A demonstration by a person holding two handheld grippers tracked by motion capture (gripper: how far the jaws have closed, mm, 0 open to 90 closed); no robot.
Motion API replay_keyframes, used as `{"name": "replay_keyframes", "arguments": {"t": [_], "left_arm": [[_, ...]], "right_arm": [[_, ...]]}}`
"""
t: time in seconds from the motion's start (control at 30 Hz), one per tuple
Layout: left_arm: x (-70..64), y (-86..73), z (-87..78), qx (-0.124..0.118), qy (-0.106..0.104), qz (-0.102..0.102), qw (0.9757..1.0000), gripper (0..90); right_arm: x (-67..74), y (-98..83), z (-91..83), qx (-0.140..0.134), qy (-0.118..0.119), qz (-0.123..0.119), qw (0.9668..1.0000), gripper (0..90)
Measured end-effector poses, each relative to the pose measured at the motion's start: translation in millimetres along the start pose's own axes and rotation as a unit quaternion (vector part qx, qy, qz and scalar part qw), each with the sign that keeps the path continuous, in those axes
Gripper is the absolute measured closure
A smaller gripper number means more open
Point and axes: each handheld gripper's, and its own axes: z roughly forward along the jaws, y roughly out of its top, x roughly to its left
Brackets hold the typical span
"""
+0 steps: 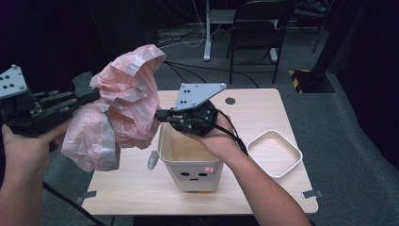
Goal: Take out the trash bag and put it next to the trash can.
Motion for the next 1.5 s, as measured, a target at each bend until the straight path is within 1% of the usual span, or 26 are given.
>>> {"name": "replay_keyframes", "arguments": {"t": [0.27,0.37,0.47,0.53,0.57,0.6,0.67,0.77,0.8,0.83,0.87,0.9,0.93,1.03,1.13,1.2,1.3,1.4,1.47,1.5], "left_arm": [[6.0,-7.9,5.5,0.001,0.001,-0.015,0.9999,89.6],[7.5,-8.9,10.3,0.004,-0.001,-0.016,0.9999,89.6],[9.2,-10.1,12.3,0.004,-0.003,-0.018,0.9998,89.6],[11.1,-12.1,14.1,0.002,-0.006,-0.023,0.9997,89.6],[12.4,-13.7,16.2,0.005,-0.008,-0.025,0.9997,89.6],[13.1,-15.1,17.9,0.008,-0.009,-0.025,0.9996,89.6],[14.1,-17.7,20.8,0.009,-0.011,-0.026,0.9995,89.6],[17.4,-20.3,22.3,0.009,-0.015,-0.032,0.9993,89.6],[17.4,-20.3,22.3,0.009,-0.015,-0.032,0.9993,89.6],[18.3,-21.4,22.4,0.01,-0.014,-0.033,0.9993,89.6],[19.7,-22.1,20.5,0.007,-0.012,-0.033,0.9993,89.6],[19.7,-22.1,20.5,0.007,-0.012,-0.033,0.9993,89.6],[20.8,-21.4,16.3,0.0,-0.009,-0.033,0.9994,89.6],[21.2,-20.5,13.1,-0.003,-0.007,-0.033,0.9994,89.6],[21.5,-18.9,9.2,-0.004,-0.004,-0.032,0.9995,89.6],[21.4,-19.4,9.2,0.002,-0.003,-0.03,0.9995,89.6],[23.0,-24.4,13.0,0.019,0.007,-0.028,0.9994,89.6],[28.3,-32.8,15.5,0.028,0.014,-0.035,0.9989,89.6],[30.2,-35.8,16.0,0.029,0.014,-0.038,0.9987,89.6],[32.2,-39.6,16.8,0.031,0.016,-0.043,0.9985,89.6]], "right_arm": [[-4.0,-8.9,6.4,0.018,0.015,0.012,0.9996,89.9],[-6.0,-11.4,9.2,0.03,0.018,0.017,0.9992,89.5],[-8.3,-14.1,9.5,0.036,0.021,0.024,0.9988,85.4],[-9.8,-15.5,9.0,0.041,0.02,0.027,0.9986,83.6],[-10.2,-16.3,8.9,0.042,0.019,0.029,0.9985,82.0],[-10.6,-17.0,8.7,0.046,0.019,0.03,0.9983,78.4],[-10.7,-17.5,7.3,0.046,0.012,0.03,0.9984,73.6],[-9.3,-16.6,1.7,0.043,-0.002,0.027,0.9987,70.8],[-8.9,-16.3,-0.9,0.04,-0.007,0.026,0.9988,70.6],[-8.9,-16.3,-0.9,0.04,-0.007,0.026,0.9988,70.6],[-7.8,-15.9,-7.8,0.032,-0.014,0.025,0.9991,70.2],[-7.1,-15.9,-10.1,0.029,-0.017,0.023,0.9992,70.1],[-6.0,-15.8,-12.8,0.025,-0.02,0.022,0.9992,69.9],[-4.4,-16.4,-17.0,0.023,-0.022,0.02,0.9993,69.3],[-2.6,-20.3,-24.9,0.021,-0.031,0.019,0.9991,69.0],[-2.9,-22.4,-28.4,0.019,-0.033,0.021,0.9991,69.0],[-3.3,-26.6,-33.5,0.017,-0.038,0.025,0.9988,68.8],[-2.9,-30.9,-37.1,0.019,-0.042,0.028,0.9985,67.3],[-2.6,-32.4,-38.6,0.02,-0.045,0.028,0.9984,66.0],[-1.9,-34.1,-40.3,0.02,-0.048,0.028,0.9982,65.2]]}}
